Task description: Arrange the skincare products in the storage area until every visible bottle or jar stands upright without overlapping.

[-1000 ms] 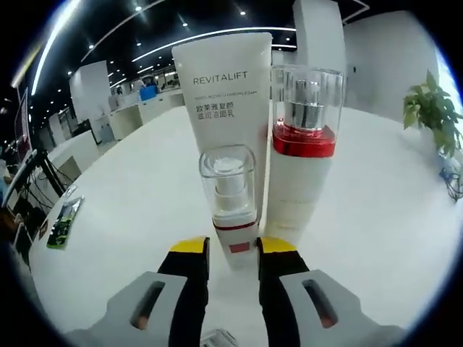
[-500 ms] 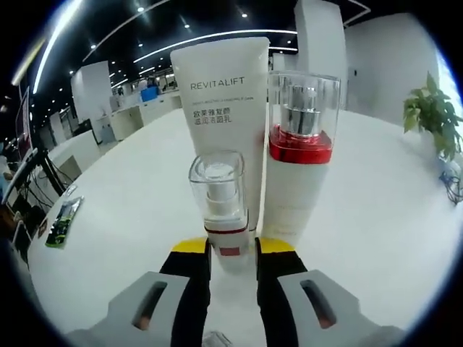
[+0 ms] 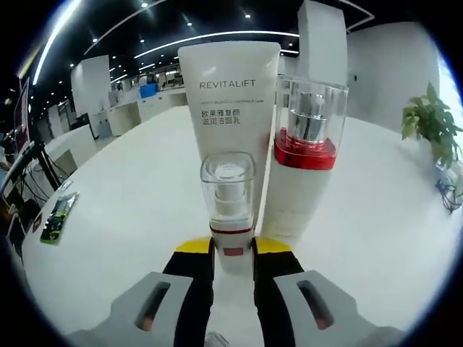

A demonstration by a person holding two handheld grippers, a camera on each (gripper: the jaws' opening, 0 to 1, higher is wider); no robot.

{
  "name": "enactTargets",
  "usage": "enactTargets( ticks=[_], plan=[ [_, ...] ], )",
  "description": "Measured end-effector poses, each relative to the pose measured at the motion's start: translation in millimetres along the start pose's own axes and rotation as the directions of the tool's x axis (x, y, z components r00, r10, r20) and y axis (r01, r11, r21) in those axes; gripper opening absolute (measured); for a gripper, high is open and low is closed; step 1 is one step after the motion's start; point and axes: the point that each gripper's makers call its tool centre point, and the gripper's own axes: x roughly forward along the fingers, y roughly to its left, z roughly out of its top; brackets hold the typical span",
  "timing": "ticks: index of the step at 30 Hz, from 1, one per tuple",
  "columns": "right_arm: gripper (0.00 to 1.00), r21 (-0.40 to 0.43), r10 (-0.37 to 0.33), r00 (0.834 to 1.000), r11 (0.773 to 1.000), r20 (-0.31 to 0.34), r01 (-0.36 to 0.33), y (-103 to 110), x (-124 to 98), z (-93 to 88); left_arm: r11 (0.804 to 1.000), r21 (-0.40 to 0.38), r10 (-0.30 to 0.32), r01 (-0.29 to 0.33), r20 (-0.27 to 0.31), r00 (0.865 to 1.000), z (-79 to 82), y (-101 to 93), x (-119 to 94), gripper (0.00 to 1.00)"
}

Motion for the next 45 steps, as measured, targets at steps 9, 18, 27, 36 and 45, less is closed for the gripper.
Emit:
enactTargets(
  ticks=[9, 18, 27, 36, 45],
  plan=[
    [0.37, 0.014, 0.07, 0.997, 0.997, 0.013, -0.071, 6.1, -17.0, -5.7, 1.0, 0.0, 0.008, -0.008, 0.004, 1.0, 0.9, 1.6, -0.7, 0.23],
    [0.41, -0.213, 0.435, 0.896, 0.871, -0.086, -0.443, 41.0, -65.2, -11.2, 1.0, 0.011, 0.013, -0.013, 0.012, 1.0, 2.4, 1.8, -1.0, 0.23],
    [0.46, -0.528, 0.552, 0.685, 0.444, -0.475, -0.724, 72.4, -99.9, -56.1, 0.999, 0.022, 0.029, -0.029, 0.024, 0.999, 4.6, 3.8, -2.5, 0.23],
    [0.48, -0.63, 0.269, 0.608, 0.008, -0.747, -0.777, 62.9, -86.1, -104.9, 0.998, 0.033, 0.052, -0.053, 0.031, 0.998, 5.5, 7.7, -4.2, 0.23],
    [0.33, -0.568, 0.188, 0.558, 0.001, -0.808, -0.823, 61.6, -82.9, -126.8, 0.997, 0.024, 0.068, -0.069, 0.042, 0.997, 7.0, 10.4, -5.8, 0.23]
  ],
)
